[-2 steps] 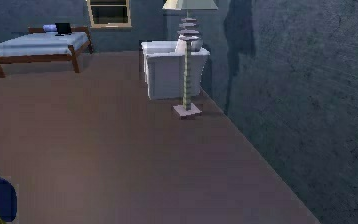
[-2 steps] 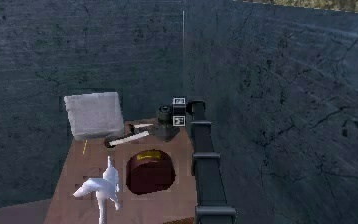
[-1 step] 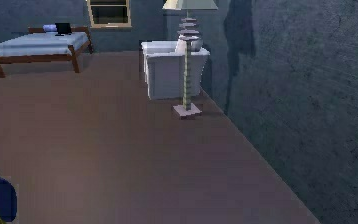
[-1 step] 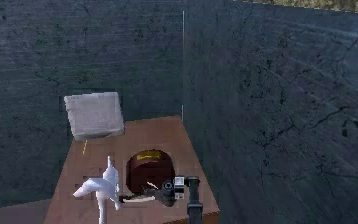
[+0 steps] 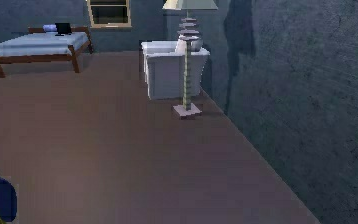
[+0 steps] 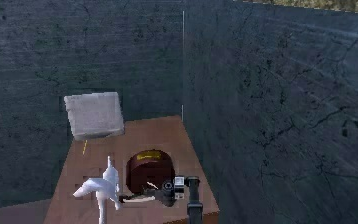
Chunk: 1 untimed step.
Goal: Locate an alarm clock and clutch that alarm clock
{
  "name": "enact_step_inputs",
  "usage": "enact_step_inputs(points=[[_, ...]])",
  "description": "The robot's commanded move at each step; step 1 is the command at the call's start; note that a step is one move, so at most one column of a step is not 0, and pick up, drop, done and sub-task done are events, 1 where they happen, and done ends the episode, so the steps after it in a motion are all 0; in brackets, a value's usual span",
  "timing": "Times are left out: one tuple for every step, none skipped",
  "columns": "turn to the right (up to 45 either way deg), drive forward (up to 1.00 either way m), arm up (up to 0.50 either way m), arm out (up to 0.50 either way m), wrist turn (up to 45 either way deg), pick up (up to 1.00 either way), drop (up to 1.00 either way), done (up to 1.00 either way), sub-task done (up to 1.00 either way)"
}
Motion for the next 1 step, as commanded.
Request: enact_step_inputs(points=[[0.0, 0.00, 0.10, 0.00, 0.0, 0.00, 0.00, 0.00, 0.00]])
